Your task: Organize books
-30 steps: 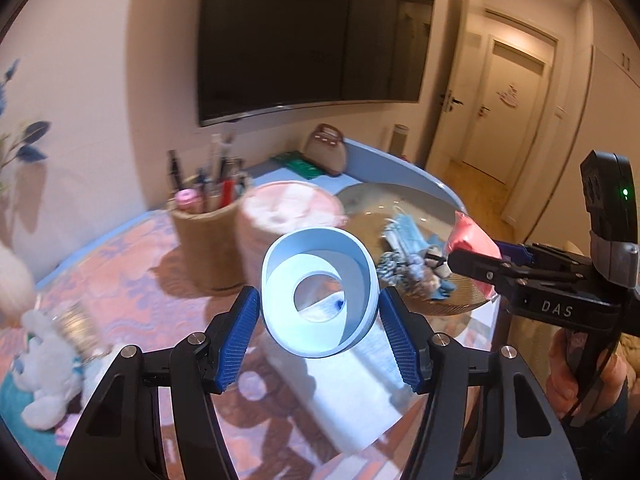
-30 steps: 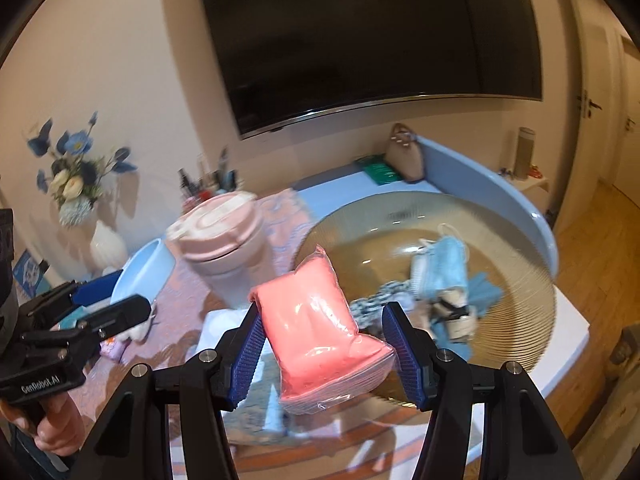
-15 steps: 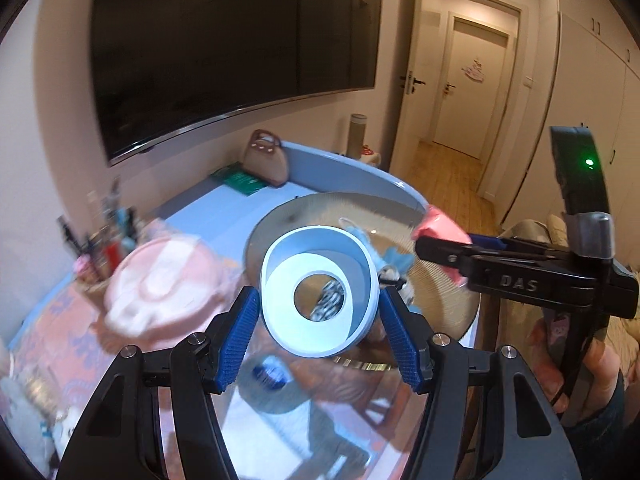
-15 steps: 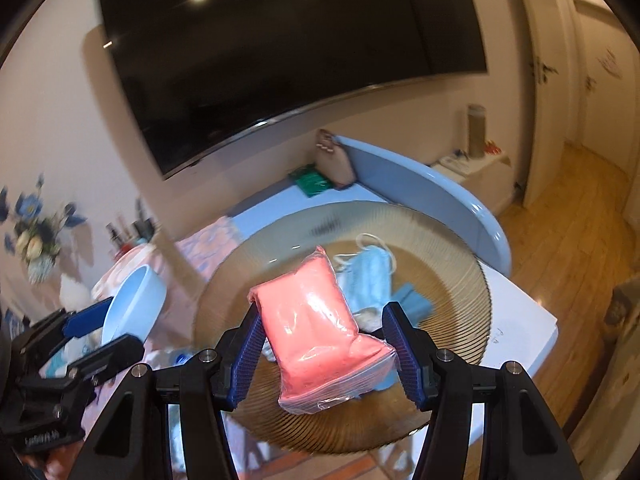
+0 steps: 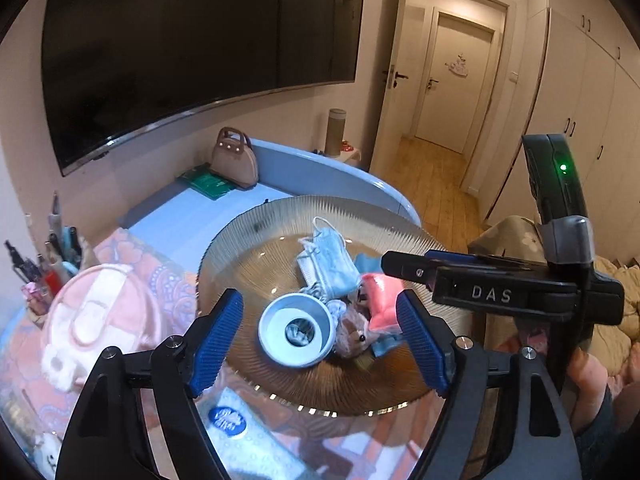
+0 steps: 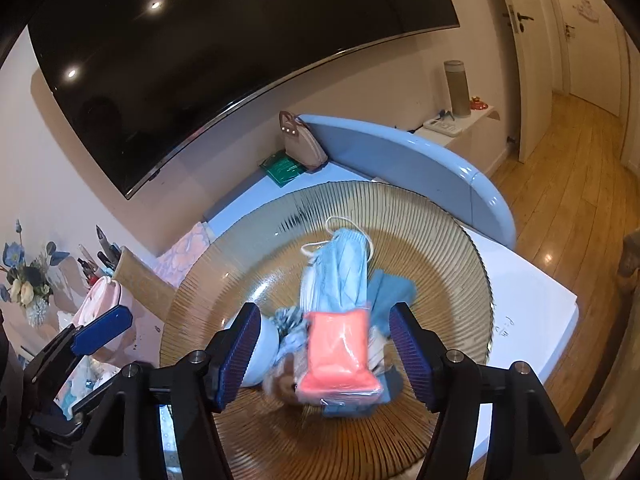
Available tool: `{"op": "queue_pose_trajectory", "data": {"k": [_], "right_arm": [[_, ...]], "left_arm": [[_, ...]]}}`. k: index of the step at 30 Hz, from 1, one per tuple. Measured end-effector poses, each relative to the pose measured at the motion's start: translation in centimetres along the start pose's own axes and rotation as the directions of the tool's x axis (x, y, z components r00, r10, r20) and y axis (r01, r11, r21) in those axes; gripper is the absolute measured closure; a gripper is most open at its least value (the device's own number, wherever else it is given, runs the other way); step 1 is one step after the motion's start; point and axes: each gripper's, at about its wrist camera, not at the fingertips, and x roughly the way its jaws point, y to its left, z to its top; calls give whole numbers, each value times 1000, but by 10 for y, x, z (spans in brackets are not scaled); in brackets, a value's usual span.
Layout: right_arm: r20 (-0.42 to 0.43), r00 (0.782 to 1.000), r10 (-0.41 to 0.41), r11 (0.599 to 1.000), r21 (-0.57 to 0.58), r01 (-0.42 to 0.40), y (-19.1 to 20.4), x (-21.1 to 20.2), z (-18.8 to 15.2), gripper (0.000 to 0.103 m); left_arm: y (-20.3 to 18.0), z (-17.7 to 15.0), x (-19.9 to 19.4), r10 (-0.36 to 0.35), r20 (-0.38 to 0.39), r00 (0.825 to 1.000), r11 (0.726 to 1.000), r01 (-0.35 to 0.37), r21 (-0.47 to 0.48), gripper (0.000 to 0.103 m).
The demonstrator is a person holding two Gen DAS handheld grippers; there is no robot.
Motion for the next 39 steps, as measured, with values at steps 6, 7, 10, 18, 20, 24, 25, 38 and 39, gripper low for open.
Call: {"op": "queue_pose_trajectory", "data": {"k": [6, 7, 10, 18, 20, 24, 25, 38, 39], "right_arm": [[12, 1000, 14, 999, -30, -14, 17, -15, -6, 38], [11, 1000, 17, 999, -39, -17, 22, -17, -8, 38], [10, 999, 34, 996, -78, -33, 44, -24, -15, 38], [14, 997, 71, 981, -183, -68, 103, -42, -31, 38], [11, 996, 85, 973, -215, -81, 120, -46, -37, 38], [-8, 992, 124, 952, -281, -122, 161, -48, -56, 38], [-17, 991, 136, 945, -299, -135, 173, -48, -62, 38], [-235, 941, 242, 780, -530, -333, 319, 9, -178, 38], [-241, 940, 243, 767, -545, -338, 324, 16, -187, 38]], "left_arm": [[11, -12, -37, 15, 32, 999, 999, -14, -34, 25], [15, -14, -44, 22, 39, 999, 999, -20, -43, 25], [27, -22, -65, 41, 56, 998, 996, -37, -77, 25], [64, -46, -129, 92, 113, 989, 981, -70, -182, 25], [73, -58, -150, 124, 127, 984, 975, -97, -201, 25], [96, -91, -190, 228, 135, 964, 950, -190, -247, 19], [103, -101, -202, 260, 135, 956, 939, -217, -267, 19], [225, -263, -306, 577, -40, 815, 642, -484, -595, 19], [237, -277, -303, 578, -71, 813, 610, -488, -625, 19]]}}
